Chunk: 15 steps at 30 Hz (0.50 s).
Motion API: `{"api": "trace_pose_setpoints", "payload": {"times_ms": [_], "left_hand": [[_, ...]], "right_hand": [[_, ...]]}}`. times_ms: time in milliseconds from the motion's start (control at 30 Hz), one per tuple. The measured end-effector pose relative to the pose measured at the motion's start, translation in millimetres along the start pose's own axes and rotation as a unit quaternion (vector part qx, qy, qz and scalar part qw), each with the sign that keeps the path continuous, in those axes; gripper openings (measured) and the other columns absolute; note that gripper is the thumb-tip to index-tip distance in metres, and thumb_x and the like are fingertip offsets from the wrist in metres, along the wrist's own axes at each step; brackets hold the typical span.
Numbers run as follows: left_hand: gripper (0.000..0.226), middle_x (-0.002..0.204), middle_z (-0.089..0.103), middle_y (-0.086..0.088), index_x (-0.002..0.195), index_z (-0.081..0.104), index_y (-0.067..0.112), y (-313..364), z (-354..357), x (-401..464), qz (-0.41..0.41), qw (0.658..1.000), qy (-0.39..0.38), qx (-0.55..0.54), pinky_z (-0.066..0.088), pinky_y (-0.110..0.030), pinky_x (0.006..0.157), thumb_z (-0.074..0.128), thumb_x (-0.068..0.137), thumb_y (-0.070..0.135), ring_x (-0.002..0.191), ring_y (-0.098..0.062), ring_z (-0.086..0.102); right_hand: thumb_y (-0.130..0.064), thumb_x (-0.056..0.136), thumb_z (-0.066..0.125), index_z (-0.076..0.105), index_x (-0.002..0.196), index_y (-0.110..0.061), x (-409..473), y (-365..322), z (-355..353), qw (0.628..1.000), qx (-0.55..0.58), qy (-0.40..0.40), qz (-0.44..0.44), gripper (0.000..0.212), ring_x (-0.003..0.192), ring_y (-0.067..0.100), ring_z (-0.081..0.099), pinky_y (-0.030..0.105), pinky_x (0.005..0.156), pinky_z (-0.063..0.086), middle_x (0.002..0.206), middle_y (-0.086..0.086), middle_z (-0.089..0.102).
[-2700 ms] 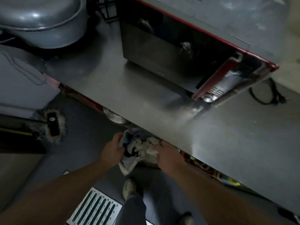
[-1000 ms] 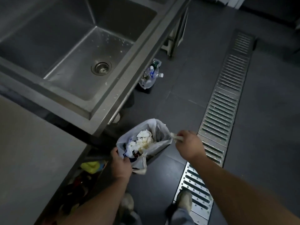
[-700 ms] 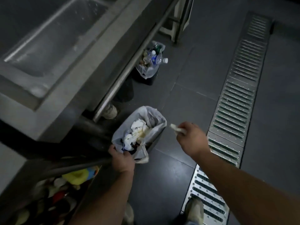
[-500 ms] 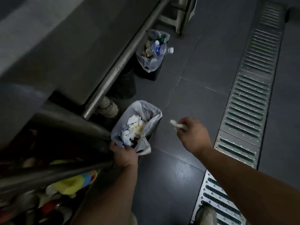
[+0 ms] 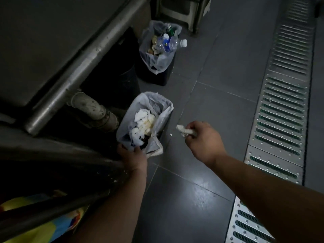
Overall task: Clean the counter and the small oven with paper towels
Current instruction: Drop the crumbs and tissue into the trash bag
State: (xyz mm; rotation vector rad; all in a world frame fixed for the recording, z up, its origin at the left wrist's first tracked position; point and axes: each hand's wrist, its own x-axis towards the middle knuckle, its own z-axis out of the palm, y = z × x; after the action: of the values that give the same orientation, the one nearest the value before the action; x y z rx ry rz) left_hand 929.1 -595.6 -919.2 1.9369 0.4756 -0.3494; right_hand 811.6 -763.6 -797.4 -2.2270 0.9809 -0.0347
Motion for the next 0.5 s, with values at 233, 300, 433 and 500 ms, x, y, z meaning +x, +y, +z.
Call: {"api": "trace_pose_setpoints", "payload": {"times_ms": [233,300,433,500], "left_hand": [[0.097,0.158,0.036,-0.009,0.158,0.018,0.026,12.5,-9.8,-19.1,-0.029,0.998,0.006,0.052,0.032,-0.047,0.117,0.07,0.081,0.055,0.143,-0.033,0.037],[0.084,0.154,0.043,-0.016,0.157,0.025,0.013,21.3,-29.2,-47.5,-0.021,0.995,-0.001,0.094,0.032,-0.044,0.115,0.069,0.091,0.039,0.14,-0.036,0.041],[0.053,0.138,0.058,-0.019,0.144,0.049,0.01,37.8,-72.6,-112.5,-0.039,0.958,-0.08,0.272,0.042,-0.041,0.1,0.065,0.094,0.018,0.125,-0.039,0.056],[0.042,0.132,0.063,-0.018,0.134,0.058,0.01,49.4,-104.4,-144.2,-0.034,0.929,-0.142,0.341,0.047,-0.039,0.098,0.062,0.092,0.015,0.12,-0.035,0.059]], "right_hand": [[-0.019,0.087,0.063,0.066,0.106,-0.022,1.3,-5.4,-30.6,1.0,-0.012,0.007,0.019,0.019,0.091,0.021,0.055,0.024,0.072,0.033,0.103,0.001,0.059],[-0.02,0.087,0.063,0.065,0.108,-0.02,-6.7,-16.0,-50.7,0.999,-0.028,0.004,0.022,0.021,0.092,0.024,0.056,0.024,0.071,0.034,0.104,0.002,0.059],[-0.02,0.086,0.065,0.064,0.11,-0.018,-31.5,-47.1,-93.4,0.995,-0.089,-0.034,0.025,0.024,0.092,0.027,0.059,0.026,0.071,0.038,0.106,0.005,0.059],[-0.019,0.086,0.063,0.063,0.109,-0.018,-48.2,-71.4,-114.9,0.991,-0.112,-0.059,0.035,0.024,0.091,0.029,0.06,0.027,0.07,0.039,0.106,0.006,0.058]]}}
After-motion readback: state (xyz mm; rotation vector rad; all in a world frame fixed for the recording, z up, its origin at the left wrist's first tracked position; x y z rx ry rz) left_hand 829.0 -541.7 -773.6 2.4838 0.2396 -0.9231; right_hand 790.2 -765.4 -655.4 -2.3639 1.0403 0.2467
